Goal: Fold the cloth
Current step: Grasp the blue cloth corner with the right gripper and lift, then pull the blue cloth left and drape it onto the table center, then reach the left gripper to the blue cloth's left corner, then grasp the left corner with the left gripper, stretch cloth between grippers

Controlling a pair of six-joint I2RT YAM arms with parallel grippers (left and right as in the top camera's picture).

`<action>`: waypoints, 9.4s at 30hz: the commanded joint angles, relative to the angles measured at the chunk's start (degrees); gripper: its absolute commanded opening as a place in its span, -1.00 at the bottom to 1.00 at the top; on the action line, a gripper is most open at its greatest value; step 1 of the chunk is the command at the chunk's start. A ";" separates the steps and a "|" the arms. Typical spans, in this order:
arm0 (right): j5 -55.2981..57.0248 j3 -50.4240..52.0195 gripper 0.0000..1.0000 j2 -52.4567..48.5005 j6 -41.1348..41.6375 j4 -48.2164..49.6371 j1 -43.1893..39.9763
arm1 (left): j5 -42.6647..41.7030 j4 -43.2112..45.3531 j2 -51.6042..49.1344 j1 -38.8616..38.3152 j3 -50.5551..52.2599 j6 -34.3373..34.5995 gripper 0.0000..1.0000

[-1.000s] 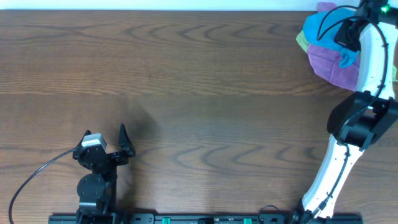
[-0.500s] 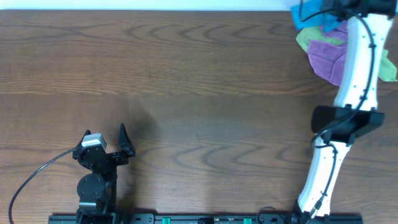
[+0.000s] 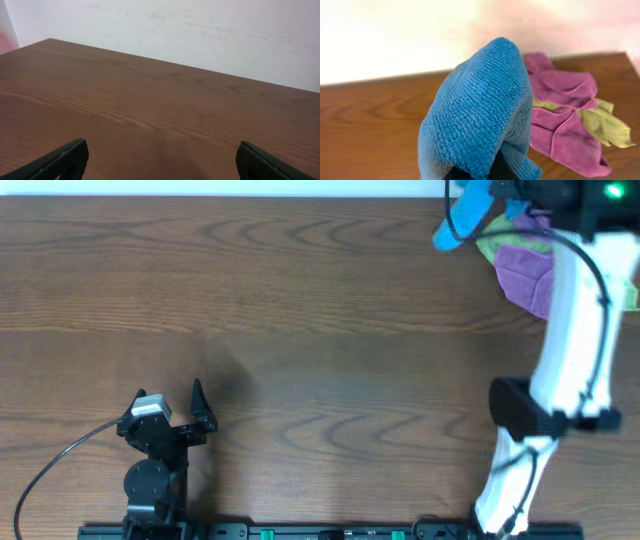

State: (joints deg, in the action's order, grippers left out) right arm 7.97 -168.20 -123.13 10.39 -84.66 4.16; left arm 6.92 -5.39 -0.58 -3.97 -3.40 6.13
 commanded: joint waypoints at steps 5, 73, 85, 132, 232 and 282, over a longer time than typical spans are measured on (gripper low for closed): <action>1.29 17.57 -0.96 15.69 -1.97 1.84 5.11 | 0.96 -0.70 0.37 -0.17 1.99 -0.61 0.90; -12.70 88.11 0.06 30.14 -2.47 21.66 23.06 | 0.98 -0.70 0.37 -0.17 1.99 -0.61 0.91; -14.01 88.08 0.64 30.23 -5.18 18.99 23.67 | 0.96 -0.70 0.37 -0.17 1.99 -0.61 0.91; -26.43 88.08 0.99 30.88 -13.90 18.62 12.70 | -42.32 4.39 0.33 -0.20 2.01 32.15 0.91; -47.41 108.32 0.91 24.22 -8.15 42.25 7.50 | -40.70 -29.35 -108.19 13.57 -66.07 -9.92 0.78; -43.41 108.30 0.69 24.24 -11.58 35.95 1.14 | -54.34 -53.07 -118.01 8.68 -65.99 -11.72 -0.38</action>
State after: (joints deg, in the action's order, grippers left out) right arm -35.44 -60.18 -99.72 0.93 -47.70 6.07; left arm -48.27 -58.33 -118.63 5.45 -69.82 -5.52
